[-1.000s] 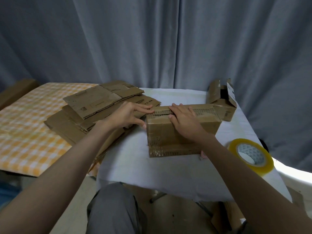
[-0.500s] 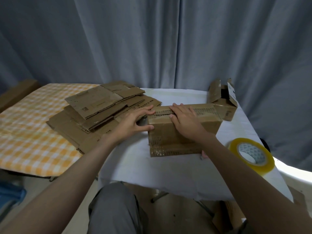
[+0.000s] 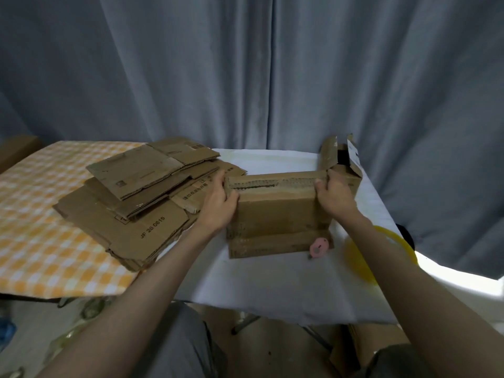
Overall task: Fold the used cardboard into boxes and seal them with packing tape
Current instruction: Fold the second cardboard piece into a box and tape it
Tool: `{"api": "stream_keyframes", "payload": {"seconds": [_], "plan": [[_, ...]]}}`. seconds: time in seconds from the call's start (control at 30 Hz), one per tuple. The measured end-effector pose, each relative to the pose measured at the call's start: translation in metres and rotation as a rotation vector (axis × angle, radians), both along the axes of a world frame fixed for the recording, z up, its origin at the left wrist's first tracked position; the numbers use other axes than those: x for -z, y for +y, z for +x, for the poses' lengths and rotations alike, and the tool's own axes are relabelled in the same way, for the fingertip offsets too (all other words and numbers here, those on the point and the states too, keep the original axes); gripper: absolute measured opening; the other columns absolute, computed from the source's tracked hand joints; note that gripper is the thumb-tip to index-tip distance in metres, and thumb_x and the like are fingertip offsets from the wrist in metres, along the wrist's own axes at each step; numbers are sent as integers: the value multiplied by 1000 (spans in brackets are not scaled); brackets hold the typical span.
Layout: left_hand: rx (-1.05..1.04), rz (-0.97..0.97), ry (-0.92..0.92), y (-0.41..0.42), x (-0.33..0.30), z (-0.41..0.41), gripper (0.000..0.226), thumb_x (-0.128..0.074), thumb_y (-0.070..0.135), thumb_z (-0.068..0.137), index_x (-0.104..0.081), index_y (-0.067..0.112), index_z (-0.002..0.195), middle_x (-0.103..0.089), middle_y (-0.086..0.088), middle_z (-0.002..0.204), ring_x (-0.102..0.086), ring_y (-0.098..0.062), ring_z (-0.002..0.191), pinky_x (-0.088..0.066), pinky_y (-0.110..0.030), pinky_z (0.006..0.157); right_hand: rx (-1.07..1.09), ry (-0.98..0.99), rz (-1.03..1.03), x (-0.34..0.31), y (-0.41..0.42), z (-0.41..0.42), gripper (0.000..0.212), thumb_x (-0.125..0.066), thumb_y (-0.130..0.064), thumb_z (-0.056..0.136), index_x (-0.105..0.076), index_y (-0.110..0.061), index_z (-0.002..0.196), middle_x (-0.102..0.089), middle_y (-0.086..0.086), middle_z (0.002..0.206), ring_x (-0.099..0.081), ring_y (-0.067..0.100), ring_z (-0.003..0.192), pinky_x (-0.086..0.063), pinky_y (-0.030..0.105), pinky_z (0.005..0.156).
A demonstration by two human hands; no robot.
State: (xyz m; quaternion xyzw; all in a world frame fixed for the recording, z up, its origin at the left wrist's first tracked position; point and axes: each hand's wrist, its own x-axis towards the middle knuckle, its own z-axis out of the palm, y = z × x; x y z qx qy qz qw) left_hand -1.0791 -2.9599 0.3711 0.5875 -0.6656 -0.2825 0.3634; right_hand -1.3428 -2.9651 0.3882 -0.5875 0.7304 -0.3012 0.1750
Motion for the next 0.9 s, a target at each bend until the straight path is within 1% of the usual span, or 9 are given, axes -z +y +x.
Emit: {"api": "stream_keyframes", "payload": {"seconds": [0.07, 0.13, 0.23, 0.37, 0.43, 0.53, 0.7, 0.8, 0.9], "plan": [[-20, 97, 26, -4, 0, -7, 66, -36, 34, 105, -2, 20, 160, -13, 1, 167, -23, -24, 149, -18, -39, 120, 17, -143, 62, 4, 0, -6, 49, -37, -39, 106, -40, -12, 147, -48, 16, 145, -44, 37, 132, -37, 47, 109], [-77, 179, 71, -7, 2, -13, 67, -31, 41, 105, 2, 23, 160, -7, 4, 167, -19, -24, 150, -16, -40, 120, 15, -246, 25, 8, 0, -8, 47, -37, -36, 106, -41, -15, 147, -48, 13, 145, -44, 32, 131, -37, 38, 102], [-152, 203, 189, -9, 3, -21, 65, -31, 45, 106, -5, 21, 160, -13, 0, 166, -19, -27, 150, -16, -39, 120, 8, -400, -13, 10, 2, -9, 42, -37, -32, 107, -43, -18, 147, -50, 6, 139, -44, 20, 116, -33, 30, 94], [-120, 156, 192, -9, 4, -20, 53, -32, 37, 107, -25, 17, 155, -35, -6, 157, -34, -28, 142, -27, -35, 115, 19, -500, -25, 9, 5, -7, 39, -36, -28, 108, -46, -19, 144, -52, 0, 128, -45, 15, 110, -35, 30, 91], [-105, 139, 183, -8, 0, -15, 57, -32, 38, 107, -18, 15, 158, -28, -6, 162, -28, -26, 147, -22, -38, 121, 7, -556, -56, 4, 8, -5, 39, -37, -27, 108, -45, -19, 145, -53, -3, 126, -47, 14, 109, -36, 27, 89], [-110, 30, 176, -11, -13, -8, 58, -37, 38, 106, -21, 19, 157, -36, -7, 156, -30, -26, 144, -23, -32, 116, 7, -622, -143, -9, 12, -3, 41, -41, -26, 107, -44, -21, 147, -55, -4, 129, -51, 13, 113, -39, 23, 89], [-139, -59, 235, -12, -34, -4, 60, -46, 42, 101, -26, 24, 155, -39, -10, 151, -27, -23, 144, -21, -31, 115, 24, -770, -318, -31, 19, 2, 36, -48, -15, 104, -48, -23, 139, -61, -3, 131, -58, 15, 118, -49, 34, 99], [-150, -131, 471, -7, -43, -1, 42, -54, 34, 101, -46, 18, 139, -56, 2, 135, -48, -16, 131, -37, -27, 110, 8, -849, -368, -34, 26, 3, 35, -51, 3, 97, -50, -18, 124, -68, 1, 124, -64, 18, 114, -54, 42, 95], [-224, -169, 479, 1, -42, 4, 20, -56, 33, 100, -54, 17, 111, -60, 11, 109, -58, -15, 112, -43, -21, 87, 37, -824, -364, -23, 32, 0, 27, -55, 4, 90, -51, -15, 109, -66, -5, 106, -66, 7, 96, -58, 25, 76]]}}
